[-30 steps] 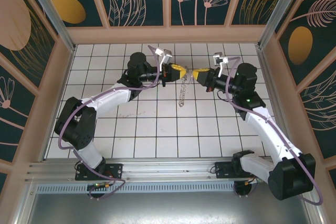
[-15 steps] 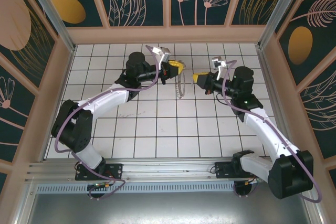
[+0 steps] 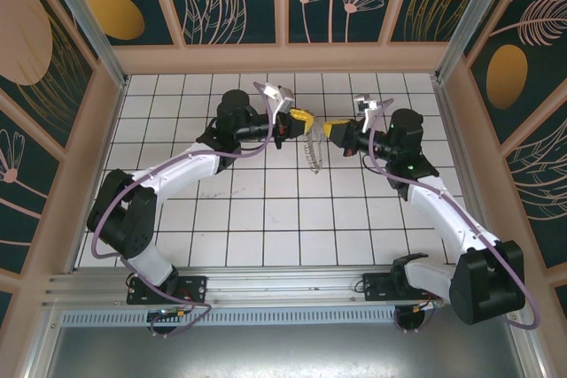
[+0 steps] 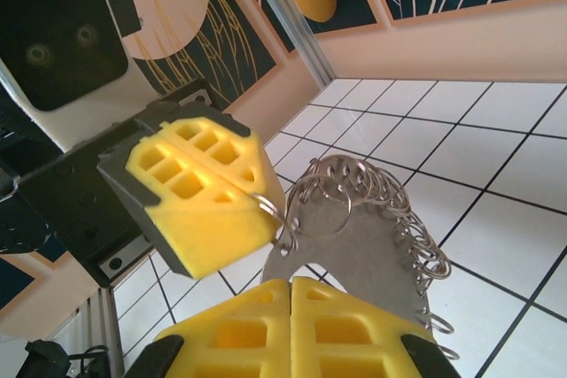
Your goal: Put the keys on the keyring
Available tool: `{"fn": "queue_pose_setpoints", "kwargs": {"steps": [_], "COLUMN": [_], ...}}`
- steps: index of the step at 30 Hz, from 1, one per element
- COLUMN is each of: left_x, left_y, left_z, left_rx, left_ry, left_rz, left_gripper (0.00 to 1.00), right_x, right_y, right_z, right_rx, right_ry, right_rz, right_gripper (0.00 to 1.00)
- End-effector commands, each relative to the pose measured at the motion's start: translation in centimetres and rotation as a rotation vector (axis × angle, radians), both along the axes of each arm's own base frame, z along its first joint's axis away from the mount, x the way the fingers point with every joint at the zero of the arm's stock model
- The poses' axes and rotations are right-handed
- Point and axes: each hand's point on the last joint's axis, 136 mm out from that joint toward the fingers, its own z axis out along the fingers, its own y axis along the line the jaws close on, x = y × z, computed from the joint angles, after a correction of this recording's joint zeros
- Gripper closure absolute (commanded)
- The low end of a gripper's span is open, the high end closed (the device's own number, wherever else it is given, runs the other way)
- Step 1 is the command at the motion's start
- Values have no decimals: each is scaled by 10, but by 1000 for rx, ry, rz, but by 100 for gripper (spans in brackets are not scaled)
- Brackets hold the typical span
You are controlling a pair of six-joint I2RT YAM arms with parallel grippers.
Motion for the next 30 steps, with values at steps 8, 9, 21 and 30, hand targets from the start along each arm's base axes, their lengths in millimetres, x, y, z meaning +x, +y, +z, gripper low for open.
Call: {"fn": "queue_pose_setpoints", "kwargs": {"steps": [8,9,21,30], "left_x": [-11,-12,-15,-16], "left_y": [13,14,13,9], "left_z": [39,40,51,52], "left_rx": [-42,-47,-51,-53], "left_ry": [-272,-288,-336,-323], "left_rz": [88,94,92,75], "left_gripper": [100,100,100,100], "right_x": [-15,-16,-27,-26], "right_y": [-3,-3,7,22], "right_z": [33,34,59,64], "right_rx": [-17,-16,38,39], "right_ry": [-157,-168,-257,-267], "right_rz": [6,6,92,135], "right_gripper": [100,100,100,100]}}
